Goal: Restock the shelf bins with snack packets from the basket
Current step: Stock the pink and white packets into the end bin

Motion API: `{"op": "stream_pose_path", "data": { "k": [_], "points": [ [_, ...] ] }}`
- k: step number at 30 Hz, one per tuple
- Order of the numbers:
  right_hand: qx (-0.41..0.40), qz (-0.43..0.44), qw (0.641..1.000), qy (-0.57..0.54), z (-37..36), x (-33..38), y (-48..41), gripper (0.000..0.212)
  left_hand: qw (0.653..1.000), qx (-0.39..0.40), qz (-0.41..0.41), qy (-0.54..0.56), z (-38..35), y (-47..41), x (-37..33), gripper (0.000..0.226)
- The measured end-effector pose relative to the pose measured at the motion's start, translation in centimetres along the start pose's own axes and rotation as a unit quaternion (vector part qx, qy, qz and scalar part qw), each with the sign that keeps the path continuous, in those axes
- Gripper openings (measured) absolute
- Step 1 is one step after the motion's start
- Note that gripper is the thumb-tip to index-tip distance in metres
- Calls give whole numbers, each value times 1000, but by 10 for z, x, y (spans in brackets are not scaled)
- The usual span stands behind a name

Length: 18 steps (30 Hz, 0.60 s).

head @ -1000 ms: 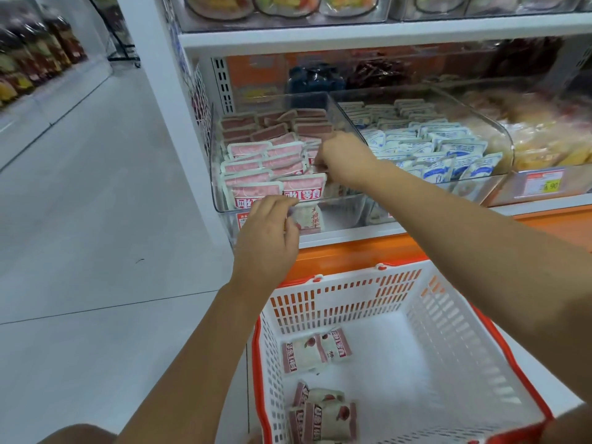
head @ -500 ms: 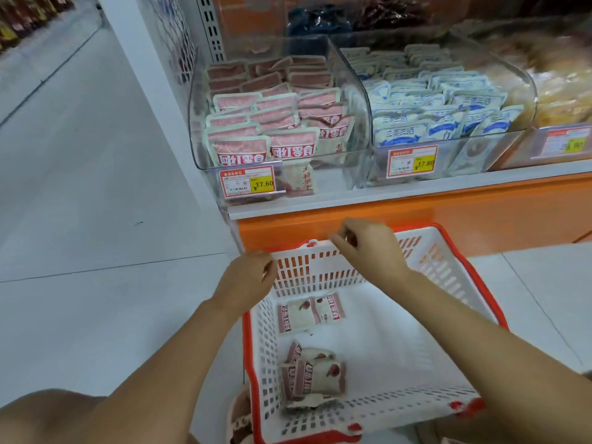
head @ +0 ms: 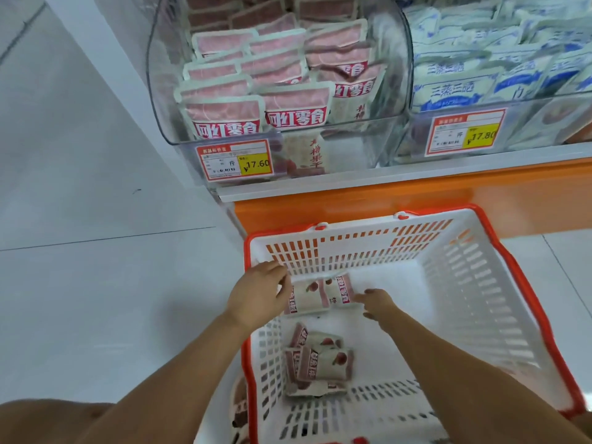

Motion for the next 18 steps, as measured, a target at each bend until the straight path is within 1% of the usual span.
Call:
{"op": "stream_pose_path", "data": {
  "k": [1,3,4,5,8,12,14,16,18],
  "points": [
    [-2,-3,1000,-10,-5,2,-2,47,1000,-13,-2,3,0,0,0,36],
    [-8,-4,1000,-24,-13,7,-6,32,1000,-20,1,6,-1,0,1,35],
    [-2,-3,999,-31,-16,10,-8,24,1000,-21,2,4,-1,-1,2,34],
    [9,-4,999,-34,-21,12,-11,21,1000,-23,5,2,-1,-1,2,33],
    [43,1,999,-14,-34,16,-16,26,1000,-20,14,6,-2,-3,3,25],
    [58,36,997,23,-42,23,-6,19,1000,-18,18,12,-1,-6,5,16],
    [44,57,996,53,-38,26,-1,13,1000,-8,17,7,0,-6,4,16],
    [21,74,993,88,-27,30,8,19,1000,1,13,3,2,-5,2,17],
    [-7,115,981,153,-10,39,25,17,1000,22,13,-10,5,-5,-1,19]
  ]
}}
Point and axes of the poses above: each hand's wrist, its own y-axis away from the middle knuckle, its own z-axis out of the back of the hand, x = y × z, the point moved 1 cm from there along -y, towards the middle knuckle
